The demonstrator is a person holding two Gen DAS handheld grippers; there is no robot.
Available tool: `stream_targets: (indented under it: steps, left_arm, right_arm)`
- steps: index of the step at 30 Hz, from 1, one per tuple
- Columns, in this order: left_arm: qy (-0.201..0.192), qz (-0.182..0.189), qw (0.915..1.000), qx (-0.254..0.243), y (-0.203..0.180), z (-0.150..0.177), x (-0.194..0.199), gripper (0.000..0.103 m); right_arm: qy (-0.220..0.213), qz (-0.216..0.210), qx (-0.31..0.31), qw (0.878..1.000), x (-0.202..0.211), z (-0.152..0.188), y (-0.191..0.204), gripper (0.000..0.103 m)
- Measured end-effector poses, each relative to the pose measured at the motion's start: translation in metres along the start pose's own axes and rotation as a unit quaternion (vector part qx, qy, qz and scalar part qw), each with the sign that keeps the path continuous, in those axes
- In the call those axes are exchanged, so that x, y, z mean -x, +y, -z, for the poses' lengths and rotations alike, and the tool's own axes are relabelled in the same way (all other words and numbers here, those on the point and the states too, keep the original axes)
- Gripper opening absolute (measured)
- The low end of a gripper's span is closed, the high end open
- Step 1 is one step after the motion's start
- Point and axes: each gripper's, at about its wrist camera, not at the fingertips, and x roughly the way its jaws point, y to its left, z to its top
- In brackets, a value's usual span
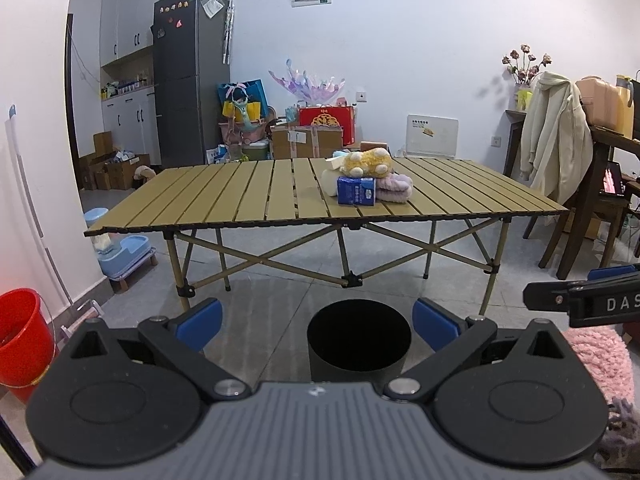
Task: Collect trash
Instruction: 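Move both tools toward the blue carton and yellow plush on the table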
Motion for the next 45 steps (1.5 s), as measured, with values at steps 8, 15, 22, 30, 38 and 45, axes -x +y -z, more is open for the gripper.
stream_targets:
  steps: [8, 15, 22, 30, 38, 45]
  left_arm:
    - [-0.010, -0.001, 0.9999, -0.010, -0.001, -0.006, -0.020, 0.103]
    - [-0.016, 0.000, 0.9998, -0.011, -0.003, -0.015, -0.037, 0.103]
    - [-0.021, -0.004, 0.9998, 0.001, 0.001, -0.025, -0.059, 0.103]
    - [-0.025, -0.006, 0.9997, 0.007, 0.001, -0.037, -0.087, 0.103]
    - [-0.028, -0.002, 0.9995, 0.017, 0.000, -0.054, -0.127, 0.103]
    - [-0.036, 0.005, 0.9990, 0.026, -0.008, -0.073, -0.160, 0.103]
  right_arm:
    - [-0.005, 0.005, -0.006, 1.000, -0.016, -0.006, -0.009, 0.103]
    - [-0.020, 0.009, -0.004, 1.000, -0.030, -0.016, -0.016, 0.103]
    - [-0.036, 0.002, 0.000, 0.999, -0.045, -0.031, -0.019, 0.103]
    - [-0.050, 0.007, -0.008, 0.999, -0.073, -0.048, -0.025, 0.103]
    - [-0.066, 0.012, -0.015, 0.998, -0.107, -0.069, -0.031, 0.103]
    - [-0.082, 0.017, -0.024, 0.996, -0.138, -0.089, -0.040, 0.103]
